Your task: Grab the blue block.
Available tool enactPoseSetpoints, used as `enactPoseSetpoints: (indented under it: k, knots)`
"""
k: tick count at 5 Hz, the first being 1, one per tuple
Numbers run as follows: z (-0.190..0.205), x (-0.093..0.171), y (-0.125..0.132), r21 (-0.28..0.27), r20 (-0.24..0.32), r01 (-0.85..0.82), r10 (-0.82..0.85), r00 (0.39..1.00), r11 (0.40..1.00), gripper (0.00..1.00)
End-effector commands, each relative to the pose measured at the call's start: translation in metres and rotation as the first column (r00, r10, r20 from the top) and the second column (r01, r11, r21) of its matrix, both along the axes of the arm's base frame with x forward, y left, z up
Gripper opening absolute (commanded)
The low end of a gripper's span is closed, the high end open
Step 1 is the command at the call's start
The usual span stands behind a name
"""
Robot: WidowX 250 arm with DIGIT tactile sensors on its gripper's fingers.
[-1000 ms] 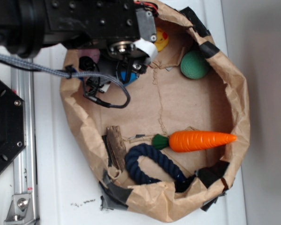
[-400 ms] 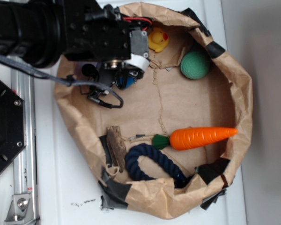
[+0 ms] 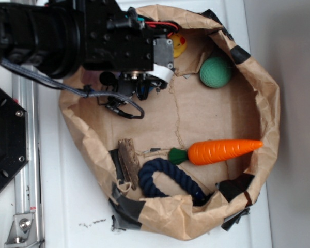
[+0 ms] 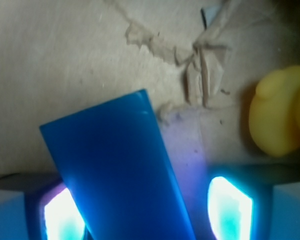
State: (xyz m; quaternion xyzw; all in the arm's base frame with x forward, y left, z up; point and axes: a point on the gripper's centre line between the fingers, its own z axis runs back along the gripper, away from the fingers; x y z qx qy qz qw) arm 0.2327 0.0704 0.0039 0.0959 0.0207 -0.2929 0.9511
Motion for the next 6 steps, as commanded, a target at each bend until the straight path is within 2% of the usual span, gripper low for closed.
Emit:
enactPoseSetpoints:
  k: [1,2,3,4,5,6]
  knots:
    - [-0.002,0.0,-0.01,-0.03,-0.012,-0.063,0.063,0.998,0.998,0.0]
    - [0.048,0.015,-0.035,-0.085,0.083,-0.085,0.092,0.992,0.993,0.0]
    - [0.1,0.04,-0.063,-0.117,0.145,-0.175,0.191,0.971,0.978,0.0]
    - [0.145,0.052,-0.075,-0.078,0.13,-0.261,0.269,0.954,0.962,0.0]
    - [0.141,0.054,-0.083,-0.079,0.074,-0.292,0.297,0.952,0.953,0.0]
    - [0.137,0.05,-0.085,-0.093,0.049,-0.306,0.312,0.949,0.947,0.0]
